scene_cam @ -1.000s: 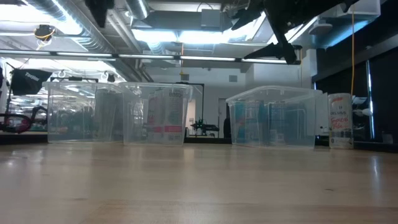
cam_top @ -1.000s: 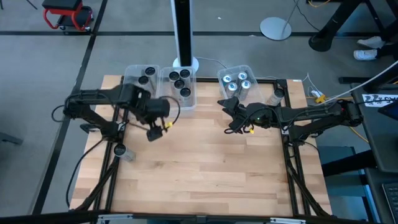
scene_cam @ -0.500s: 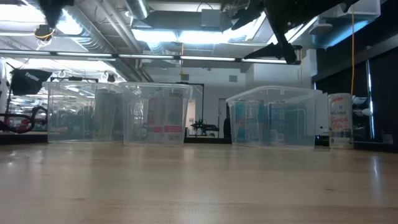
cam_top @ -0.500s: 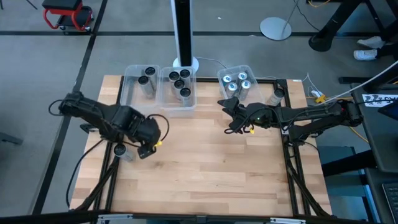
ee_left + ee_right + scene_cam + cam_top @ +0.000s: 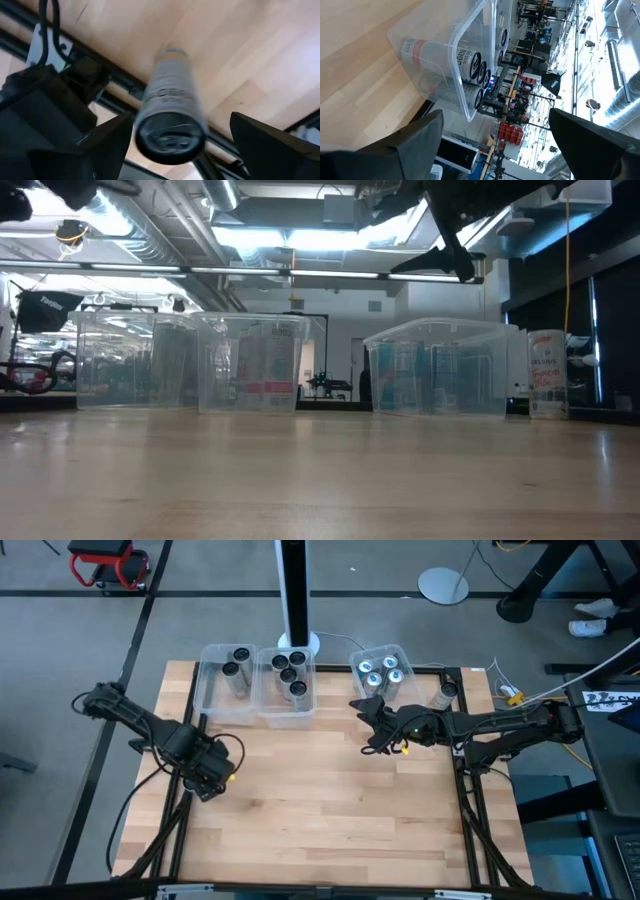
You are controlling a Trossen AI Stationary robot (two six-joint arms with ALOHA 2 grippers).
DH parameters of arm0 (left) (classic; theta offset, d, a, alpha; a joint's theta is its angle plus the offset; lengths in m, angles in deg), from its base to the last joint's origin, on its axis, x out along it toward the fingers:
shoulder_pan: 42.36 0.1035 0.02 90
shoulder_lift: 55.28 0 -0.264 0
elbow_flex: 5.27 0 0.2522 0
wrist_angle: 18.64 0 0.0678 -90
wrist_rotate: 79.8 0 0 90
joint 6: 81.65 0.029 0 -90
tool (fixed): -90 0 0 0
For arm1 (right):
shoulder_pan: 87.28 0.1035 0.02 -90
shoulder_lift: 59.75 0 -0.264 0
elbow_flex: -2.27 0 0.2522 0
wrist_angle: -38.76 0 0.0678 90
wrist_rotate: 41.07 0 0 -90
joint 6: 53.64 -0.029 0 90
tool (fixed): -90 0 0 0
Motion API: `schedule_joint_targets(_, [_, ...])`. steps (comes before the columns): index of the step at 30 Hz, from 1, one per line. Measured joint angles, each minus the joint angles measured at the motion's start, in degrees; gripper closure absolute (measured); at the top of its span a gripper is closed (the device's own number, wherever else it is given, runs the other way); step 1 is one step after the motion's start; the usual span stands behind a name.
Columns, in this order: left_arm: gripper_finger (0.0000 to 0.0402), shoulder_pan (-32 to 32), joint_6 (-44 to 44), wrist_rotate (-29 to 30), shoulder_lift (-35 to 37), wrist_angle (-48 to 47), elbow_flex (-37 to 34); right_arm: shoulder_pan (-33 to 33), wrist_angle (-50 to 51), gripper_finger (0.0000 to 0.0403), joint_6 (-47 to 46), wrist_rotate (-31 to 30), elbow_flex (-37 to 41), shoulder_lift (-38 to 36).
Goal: Sort soda cans
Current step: Put the bottom white-yellow soda can into the top left transparent bin
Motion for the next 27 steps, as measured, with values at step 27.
schedule_joint_targets(27, [0.0080,-1.3,-2.7,-2.1,1.0,1.0,-4.4,0.0,0.0,0.0043,0.0,0.0,0.0,0.0])
